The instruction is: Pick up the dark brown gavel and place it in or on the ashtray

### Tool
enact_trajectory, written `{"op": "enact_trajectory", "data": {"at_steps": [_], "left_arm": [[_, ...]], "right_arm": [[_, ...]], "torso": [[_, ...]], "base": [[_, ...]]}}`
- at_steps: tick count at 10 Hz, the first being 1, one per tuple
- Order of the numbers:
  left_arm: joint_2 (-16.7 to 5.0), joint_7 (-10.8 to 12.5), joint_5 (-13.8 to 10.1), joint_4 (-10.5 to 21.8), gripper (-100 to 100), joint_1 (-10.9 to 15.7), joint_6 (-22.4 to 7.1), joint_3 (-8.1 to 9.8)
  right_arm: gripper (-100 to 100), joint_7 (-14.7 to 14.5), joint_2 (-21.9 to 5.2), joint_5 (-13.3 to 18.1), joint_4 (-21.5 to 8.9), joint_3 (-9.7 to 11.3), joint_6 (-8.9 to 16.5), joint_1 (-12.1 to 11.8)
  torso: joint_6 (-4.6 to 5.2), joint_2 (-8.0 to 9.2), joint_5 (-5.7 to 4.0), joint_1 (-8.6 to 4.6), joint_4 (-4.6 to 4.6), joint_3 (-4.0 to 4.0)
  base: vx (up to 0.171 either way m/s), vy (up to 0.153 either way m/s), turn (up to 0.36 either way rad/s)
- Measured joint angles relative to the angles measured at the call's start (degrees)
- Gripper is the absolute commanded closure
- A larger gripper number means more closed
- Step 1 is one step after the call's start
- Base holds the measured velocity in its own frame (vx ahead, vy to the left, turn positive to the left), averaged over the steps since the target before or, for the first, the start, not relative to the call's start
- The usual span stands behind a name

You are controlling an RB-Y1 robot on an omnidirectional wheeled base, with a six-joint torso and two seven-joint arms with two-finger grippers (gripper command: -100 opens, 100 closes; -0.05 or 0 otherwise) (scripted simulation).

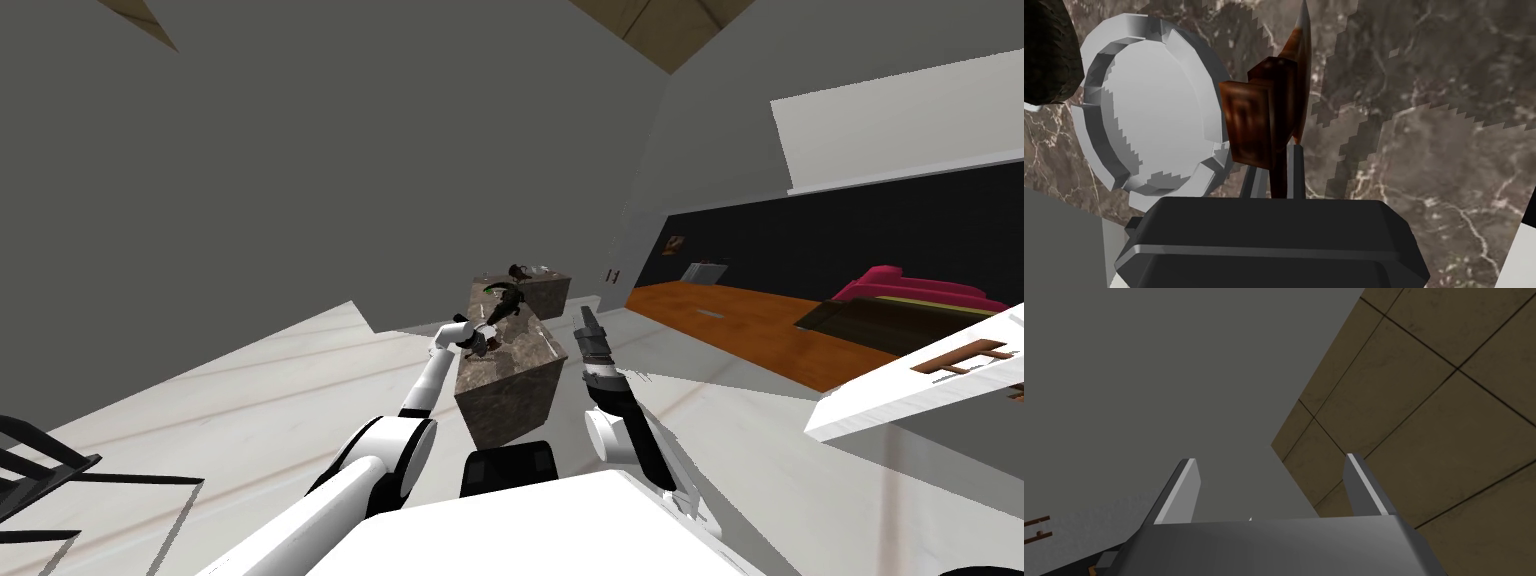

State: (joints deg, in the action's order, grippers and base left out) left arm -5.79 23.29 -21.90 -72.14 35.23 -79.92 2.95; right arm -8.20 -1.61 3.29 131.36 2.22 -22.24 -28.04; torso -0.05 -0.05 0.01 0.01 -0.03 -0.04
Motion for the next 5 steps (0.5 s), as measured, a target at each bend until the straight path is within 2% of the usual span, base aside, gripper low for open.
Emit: {"op": "enact_trajectory", "data": {"at_steps": [1,2,4,5], "left_arm": [[0.0,0.0,0.0,0.0,0,0.0,0.0,0.0],[0.0,0.0,0.0,0.0,100,0.0,0.0,0.0],[-0.37,0.58,-0.28,-1.42,100,0.69,-1.87,0.05],[-0.41,0.64,-0.3,-1.46,0,0.77,-2.07,0.07]], "right_arm": [[0,0.0,0.0,0.0,0.0,0.0,0.0,0.0],[0,0.0,0.0,0.0,0.0,0.0,0.0,0.0],[0,0.0,0.0,0.0,0.0,0.0,0.0,0.0],[0,0.0,0.0,0.0,0.0,0.0,0.0,0.0]], "torso": [[0.0,0.0,0.0,0.0,0.0,0.0],[0.0,0.0,0.0,0.0,0.0,0.0],[-0.02,0.18,0.01,0.09,0.06,0.11],[-0.01,0.13,0.01,0.05,0.04,0.08]], "base": [[0.0,0.0,0.0],[-0.027,0.011,0.026],[-0.031,0.015,0.017],[0.0,0.0,0.0]]}}
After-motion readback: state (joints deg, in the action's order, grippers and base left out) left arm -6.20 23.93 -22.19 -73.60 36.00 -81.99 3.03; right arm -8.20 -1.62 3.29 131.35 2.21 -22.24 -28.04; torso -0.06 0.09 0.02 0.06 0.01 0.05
